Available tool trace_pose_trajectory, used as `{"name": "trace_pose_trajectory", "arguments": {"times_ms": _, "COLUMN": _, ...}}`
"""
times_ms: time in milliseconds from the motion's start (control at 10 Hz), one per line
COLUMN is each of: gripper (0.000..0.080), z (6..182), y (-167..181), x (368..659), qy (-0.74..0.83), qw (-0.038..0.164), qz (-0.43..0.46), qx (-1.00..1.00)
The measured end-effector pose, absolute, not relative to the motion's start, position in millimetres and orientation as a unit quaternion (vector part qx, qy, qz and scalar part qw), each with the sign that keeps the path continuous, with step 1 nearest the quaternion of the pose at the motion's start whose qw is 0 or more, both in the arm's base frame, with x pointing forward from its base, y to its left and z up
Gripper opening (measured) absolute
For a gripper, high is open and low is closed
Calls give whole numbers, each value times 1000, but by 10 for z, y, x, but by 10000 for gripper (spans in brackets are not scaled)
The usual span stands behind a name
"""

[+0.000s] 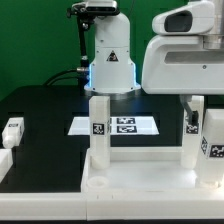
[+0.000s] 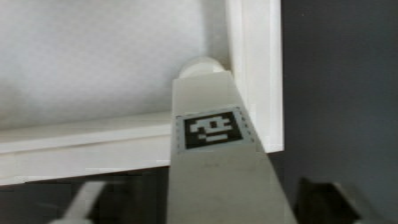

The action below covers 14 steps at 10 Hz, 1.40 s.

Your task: Assemble desk

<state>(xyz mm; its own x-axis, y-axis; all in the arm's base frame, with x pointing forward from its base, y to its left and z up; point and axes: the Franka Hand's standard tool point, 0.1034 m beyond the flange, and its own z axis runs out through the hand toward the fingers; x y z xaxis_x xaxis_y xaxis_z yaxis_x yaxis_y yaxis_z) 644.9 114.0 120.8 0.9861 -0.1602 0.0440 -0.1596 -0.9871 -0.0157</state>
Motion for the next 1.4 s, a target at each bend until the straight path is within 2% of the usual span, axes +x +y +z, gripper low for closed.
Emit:
{"name": "trace_pose_trajectory", "arguments": {"times_ms": 100, "gripper": 284, "z": 1207, "y": 1142, "x": 6448, "qy": 129, "qw": 7, "qz": -22, "qx": -991}}
{"name": "trace_pose_trajectory", "arguments": {"times_ms": 400, "gripper": 284, "z": 1198, "y": 1139, "x": 6443, "qy": 249, "qw": 7, "qz": -26, "qx": -968}}
{"name": "trace_pose_trajectory", "arguments": {"times_ms": 500, "gripper": 284, "z": 1192, "y": 1160, "x": 6413, "qy": 318, "qw": 2, "qz": -39, "qx": -947}}
{"name": "trace_pose_trajectory", "arguments": {"times_ms": 600, "gripper": 284, "z": 1191, "y": 1158, "x": 6404, "qy": 377, "qw": 5, "qz": -43, "qx": -925}}
{"name": "trace_pose_trajectory", "arguments": {"times_ms": 800, "gripper": 284, "z": 1187, "y": 1122, "x": 6390, "qy": 525, "qw": 31, "qz": -36, "qx": -850}}
{"name": "trace_pose_trajectory", "arguments": {"times_ms": 1200, "gripper": 285, "z": 1184, "y": 1111, "x": 6382, "qy": 616, "qw": 36, "qz": -33, "qx": -786}}
{"name": "trace_pose_trajectory", "arguments": {"times_ms": 1300, "gripper": 287, "z": 1176, "y": 1115, "x": 6361, "qy": 694, "qw": 69, "qz": -28, "qx": -716}}
{"name": "trace_pose_trajectory", "arguments": {"times_ms": 1400, "gripper": 287, "z": 1178, "y": 1114, "x": 6310, "qy": 714, "qw": 91, "qz": -33, "qx": -693}}
